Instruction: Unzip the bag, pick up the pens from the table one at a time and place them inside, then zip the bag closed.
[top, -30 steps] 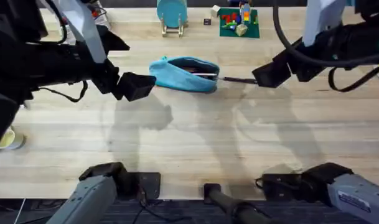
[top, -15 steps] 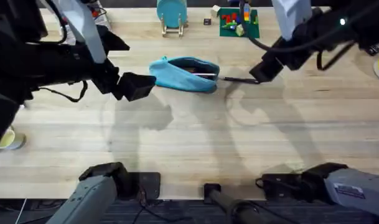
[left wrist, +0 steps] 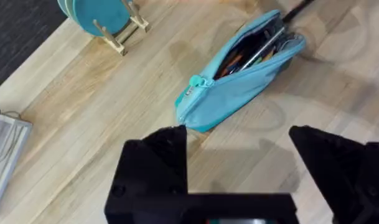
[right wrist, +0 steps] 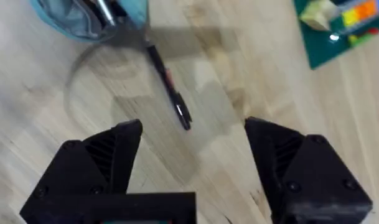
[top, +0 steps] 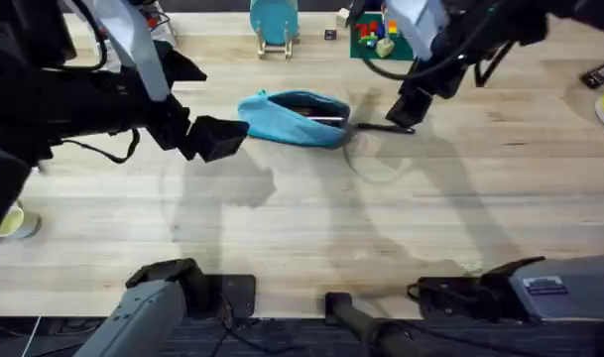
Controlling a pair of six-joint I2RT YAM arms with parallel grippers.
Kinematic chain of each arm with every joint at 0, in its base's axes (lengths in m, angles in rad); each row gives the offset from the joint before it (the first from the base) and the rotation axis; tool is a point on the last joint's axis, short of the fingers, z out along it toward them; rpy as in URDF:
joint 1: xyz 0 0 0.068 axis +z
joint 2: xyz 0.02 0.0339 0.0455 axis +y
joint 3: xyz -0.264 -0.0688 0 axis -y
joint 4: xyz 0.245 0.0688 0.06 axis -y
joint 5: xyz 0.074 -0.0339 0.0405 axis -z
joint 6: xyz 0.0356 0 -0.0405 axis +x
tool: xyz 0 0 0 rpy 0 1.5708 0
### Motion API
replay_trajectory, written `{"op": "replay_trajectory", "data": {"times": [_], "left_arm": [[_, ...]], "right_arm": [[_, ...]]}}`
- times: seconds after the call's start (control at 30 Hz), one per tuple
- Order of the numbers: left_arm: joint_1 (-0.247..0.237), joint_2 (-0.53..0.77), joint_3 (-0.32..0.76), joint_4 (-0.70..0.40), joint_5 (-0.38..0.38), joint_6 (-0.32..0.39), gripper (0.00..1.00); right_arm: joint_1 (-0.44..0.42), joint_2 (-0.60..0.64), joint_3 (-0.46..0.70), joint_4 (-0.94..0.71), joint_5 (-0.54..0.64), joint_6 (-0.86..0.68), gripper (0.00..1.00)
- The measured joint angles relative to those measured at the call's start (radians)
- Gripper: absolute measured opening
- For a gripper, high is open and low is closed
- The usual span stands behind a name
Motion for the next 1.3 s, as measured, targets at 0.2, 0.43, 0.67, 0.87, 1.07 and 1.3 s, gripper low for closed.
{"op": "replay_trajectory", "data": {"times": [0.2, 0.43, 0.67, 0.87, 1.07, 1.3], "left_arm": [[0.0, 0.0, 0.0, 0.0, 0.0, 0.0, 0.993], [0.0, 0.0, 0.0, 0.0, 0.0, 0.0, 0.993], [0.0, 0.0, 0.0, 0.0, 0.0, 0.0, 0.993], [0.0, 0.0, 0.0, -0.013, 0.0, 0.0, 0.993], [0.0, 0.0, 0.0, -0.023, 0.0, 0.0, 0.993], [0.0, 0.0, 0.0, -0.023, 0.0, 0.0, 0.993]], "right_arm": [[0.0, 0.102, 0.001, -0.003, -0.023, -0.068, 0.996], [0.0, 0.202, 0.001, 0.003, -0.043, -0.133, 0.996], [-0.007, 0.265, 0.001, 0.005, -0.094, -0.169, 0.996], [-0.016, 0.332, 0.001, 0.006, -0.135, -0.172, 0.994], [-0.023, 0.36, 0.021, 0.009, -0.159, -0.177, 0.941], [-0.031, 0.373, 0.036, 0.016, -0.154, -0.181, 0.745]]}}
